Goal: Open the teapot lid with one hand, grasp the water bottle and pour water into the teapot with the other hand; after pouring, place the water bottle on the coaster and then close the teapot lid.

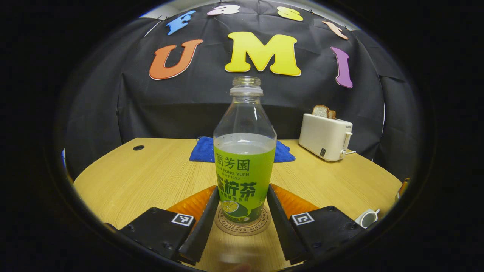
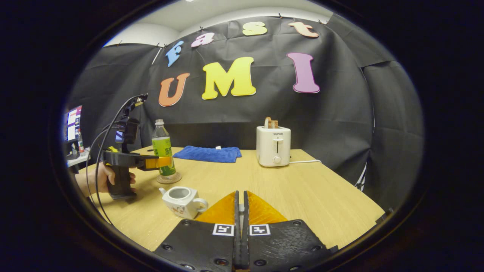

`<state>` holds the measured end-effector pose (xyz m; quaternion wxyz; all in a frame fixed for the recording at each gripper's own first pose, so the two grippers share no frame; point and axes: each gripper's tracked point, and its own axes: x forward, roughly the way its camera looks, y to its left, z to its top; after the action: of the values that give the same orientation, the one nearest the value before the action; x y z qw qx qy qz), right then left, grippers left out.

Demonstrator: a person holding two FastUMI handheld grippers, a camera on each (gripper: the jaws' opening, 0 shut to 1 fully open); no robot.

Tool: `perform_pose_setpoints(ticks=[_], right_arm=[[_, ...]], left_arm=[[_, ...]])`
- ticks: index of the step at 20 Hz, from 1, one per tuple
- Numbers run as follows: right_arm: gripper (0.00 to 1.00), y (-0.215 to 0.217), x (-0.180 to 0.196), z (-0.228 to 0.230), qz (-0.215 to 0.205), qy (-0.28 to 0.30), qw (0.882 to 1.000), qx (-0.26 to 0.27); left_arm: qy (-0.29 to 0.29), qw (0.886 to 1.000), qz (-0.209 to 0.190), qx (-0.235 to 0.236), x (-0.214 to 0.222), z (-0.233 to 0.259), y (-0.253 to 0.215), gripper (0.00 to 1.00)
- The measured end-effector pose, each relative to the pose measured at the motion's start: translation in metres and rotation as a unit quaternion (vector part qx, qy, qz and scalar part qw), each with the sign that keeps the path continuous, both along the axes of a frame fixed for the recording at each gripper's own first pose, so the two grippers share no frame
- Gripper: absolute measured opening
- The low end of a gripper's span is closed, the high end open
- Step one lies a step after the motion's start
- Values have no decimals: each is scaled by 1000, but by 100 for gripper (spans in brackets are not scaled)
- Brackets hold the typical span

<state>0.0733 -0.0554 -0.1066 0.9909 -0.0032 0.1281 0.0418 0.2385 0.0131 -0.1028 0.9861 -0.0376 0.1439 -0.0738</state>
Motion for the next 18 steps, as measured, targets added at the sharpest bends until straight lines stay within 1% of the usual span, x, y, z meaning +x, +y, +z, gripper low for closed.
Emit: perform_pose_setpoints(ticks=[2,3,7,10,13,18], right_arm=[[0,2,-1,1,1,-1,1000,-1],[0,3,-1,1,3,-1,1000,-1],[0,11,-2,7,8,-6,1000,-2],[0,25,1,19,23,-17,1000,-2],[0,43,8,31,40,-32,999,-1],[0,77,24,36,77,-36,996,0]], left_arm=[[6,1000,1,-2,-2,-2,0,89],[7,1000,1,-3,-5,-1,0,100],[9,1000,9,7,-21,1,7,100],[7,1000,17,6,-45,7,17,100],[-4,999,35,1,-71,19,37,99],[-29,996,77,18,-111,36,79,99]])
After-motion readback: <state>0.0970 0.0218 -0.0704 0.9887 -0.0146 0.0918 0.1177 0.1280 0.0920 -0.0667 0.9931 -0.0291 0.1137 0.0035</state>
